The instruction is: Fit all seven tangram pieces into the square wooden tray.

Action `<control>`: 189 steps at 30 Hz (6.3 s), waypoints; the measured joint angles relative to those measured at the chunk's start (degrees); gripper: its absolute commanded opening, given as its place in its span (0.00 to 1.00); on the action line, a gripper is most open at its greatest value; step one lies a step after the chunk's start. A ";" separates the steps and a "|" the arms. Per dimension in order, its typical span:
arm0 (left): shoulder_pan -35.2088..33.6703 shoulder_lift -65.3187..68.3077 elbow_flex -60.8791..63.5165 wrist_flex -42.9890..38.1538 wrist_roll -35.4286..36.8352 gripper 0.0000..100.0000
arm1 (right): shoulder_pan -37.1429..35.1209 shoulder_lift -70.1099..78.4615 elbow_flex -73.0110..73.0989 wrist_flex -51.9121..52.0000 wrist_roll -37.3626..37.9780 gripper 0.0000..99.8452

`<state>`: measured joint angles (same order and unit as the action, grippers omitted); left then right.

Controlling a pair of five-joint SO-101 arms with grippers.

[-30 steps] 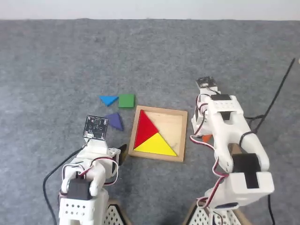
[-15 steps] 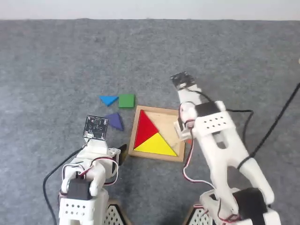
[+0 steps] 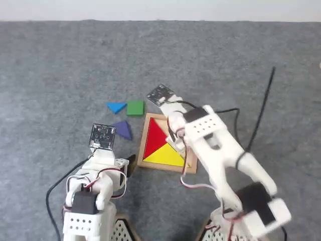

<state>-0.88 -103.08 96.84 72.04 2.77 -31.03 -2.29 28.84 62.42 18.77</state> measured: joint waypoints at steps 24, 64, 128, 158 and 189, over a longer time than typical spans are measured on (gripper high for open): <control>0.00 0.00 0.00 0.00 0.00 0.24 | -3.08 20.92 -17.85 -3.69 15.65 0.12; 0.00 0.00 0.00 0.00 0.00 0.24 | -2.99 21.01 -21.36 -1.41 28.04 0.44; 0.00 0.00 0.00 0.00 0.00 0.24 | 39.74 -9.14 23.47 1.14 -17.32 0.20; 0.00 0.00 0.00 0.00 0.00 0.24 | 43.78 -7.91 19.25 -5.19 -17.93 0.16; 0.00 0.00 0.00 0.00 0.00 0.24 | 43.08 -7.65 15.30 -6.77 -10.99 0.26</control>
<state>-0.88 -103.08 96.84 72.04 2.77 12.04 -9.93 44.13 55.65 7.78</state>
